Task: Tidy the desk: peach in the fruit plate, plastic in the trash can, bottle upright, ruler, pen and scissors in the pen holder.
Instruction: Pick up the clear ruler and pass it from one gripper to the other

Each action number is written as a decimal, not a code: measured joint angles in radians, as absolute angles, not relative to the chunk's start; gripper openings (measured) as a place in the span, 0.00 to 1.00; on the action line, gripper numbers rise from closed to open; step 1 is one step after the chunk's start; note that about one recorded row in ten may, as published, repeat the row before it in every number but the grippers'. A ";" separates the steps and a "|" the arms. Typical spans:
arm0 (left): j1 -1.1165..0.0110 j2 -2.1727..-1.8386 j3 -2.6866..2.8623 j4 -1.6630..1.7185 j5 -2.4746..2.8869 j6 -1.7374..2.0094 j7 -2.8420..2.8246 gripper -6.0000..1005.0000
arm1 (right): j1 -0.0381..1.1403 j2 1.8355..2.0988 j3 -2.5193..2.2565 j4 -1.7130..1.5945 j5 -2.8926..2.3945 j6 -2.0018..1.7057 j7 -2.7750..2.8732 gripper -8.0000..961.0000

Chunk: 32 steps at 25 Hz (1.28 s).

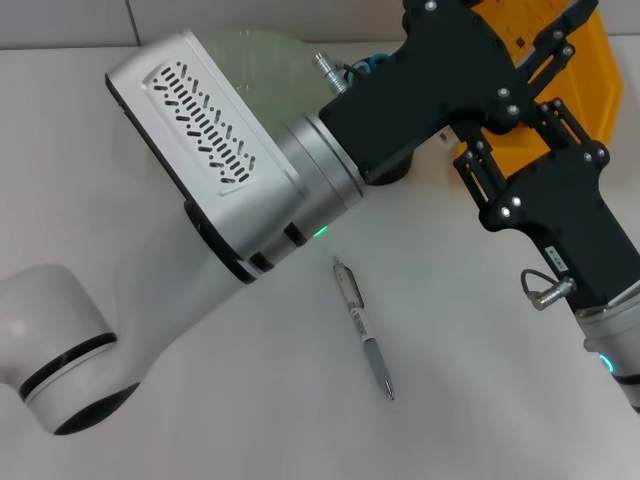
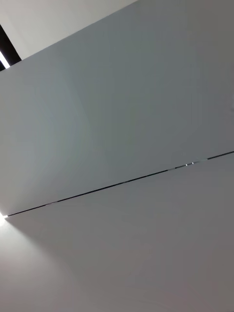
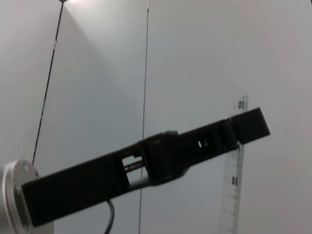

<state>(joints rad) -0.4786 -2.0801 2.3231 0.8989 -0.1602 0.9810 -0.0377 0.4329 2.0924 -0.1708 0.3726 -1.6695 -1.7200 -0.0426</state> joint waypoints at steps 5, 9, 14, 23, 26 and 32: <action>-0.476 -2.080 2.330 0.887 -0.160 0.984 -0.039 0.40 | 0.446 2.092 -0.169 0.383 -1.666 -1.724 -0.036 0.54; -0.475 -2.080 2.336 0.886 -0.160 0.986 -0.040 0.40 | 0.450 2.092 -0.168 0.389 -1.664 -1.719 -0.035 0.54; -0.476 -2.080 2.338 0.886 -0.160 0.988 -0.045 0.40 | 0.460 2.092 -0.167 0.396 -1.663 -1.713 -0.034 0.51; -0.480 -2.080 2.338 0.880 -0.161 0.984 -0.047 0.41 | 0.463 2.092 -0.133 0.433 -1.664 -1.687 -0.034 0.29; -0.482 -2.080 2.338 0.876 -0.161 0.986 -0.048 0.41 | 0.463 2.092 -0.111 0.452 -1.666 -1.677 -0.044 0.19; -0.486 -2.080 2.338 0.873 -0.160 0.988 -0.050 0.41 | 0.459 2.092 -0.091 0.467 -1.665 -1.672 -0.055 0.03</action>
